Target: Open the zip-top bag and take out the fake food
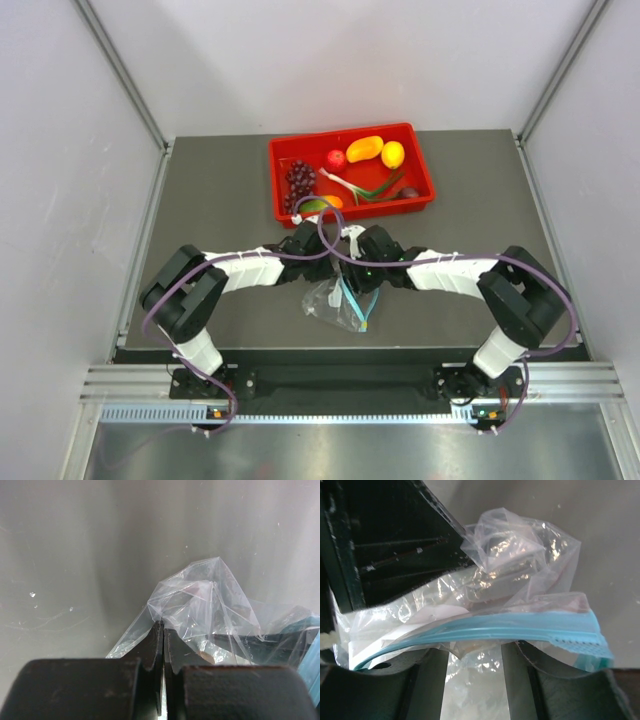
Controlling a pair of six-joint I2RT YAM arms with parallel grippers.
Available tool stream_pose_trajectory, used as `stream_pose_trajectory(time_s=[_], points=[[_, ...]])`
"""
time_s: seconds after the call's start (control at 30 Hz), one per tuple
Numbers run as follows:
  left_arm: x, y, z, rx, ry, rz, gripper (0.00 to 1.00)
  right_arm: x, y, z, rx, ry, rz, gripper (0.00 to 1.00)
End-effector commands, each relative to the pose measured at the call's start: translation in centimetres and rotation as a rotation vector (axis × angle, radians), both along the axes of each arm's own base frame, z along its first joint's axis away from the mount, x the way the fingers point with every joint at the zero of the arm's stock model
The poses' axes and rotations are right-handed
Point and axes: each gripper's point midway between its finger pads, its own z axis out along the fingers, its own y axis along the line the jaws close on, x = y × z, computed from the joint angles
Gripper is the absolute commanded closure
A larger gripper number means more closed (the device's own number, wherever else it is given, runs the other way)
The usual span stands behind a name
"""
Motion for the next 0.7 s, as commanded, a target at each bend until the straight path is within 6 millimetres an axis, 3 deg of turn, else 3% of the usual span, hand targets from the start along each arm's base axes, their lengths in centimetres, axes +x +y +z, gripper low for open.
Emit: stream_pose_trajectory(time_s=[0.0,0.17,0.3,0.43,0.5,0.67], points=[[1.1,-1.0,1.9,-0.057,-0.053,0.003,1.0,0.6,1.2,-0.2,-0.017,-0.057,0.029,0.55],[1.2,-1.0,2.0,-0.058,-0.056,0.004,1.0,0.4,0.9,-1.1,-0.052,-0.065,0.034,0.59],[1.1,-1.1,2.0,-0.06,-0.055,0.0,1.0,0.2,0.5,-1.9,-0.088,-0.053,0.031,0.72],[1.2,-0.9,1.9,-0.057,-0.058,0.004,1.0,0.2,-0.4,-2.0,-0.127,-0.055,0.013,0.78],[1.2,-0.8,1.9,-0.056,-0.058,0.006,1.0,0.1,-0.6,-1.8,-0.13,-0.055,0.01,0.8],[1.5,0.1,1.6,-0.044,-0.05,0.035,1.0,0.0,-1.1,1.4,-0.097,-0.09,-0.011,0.81]])
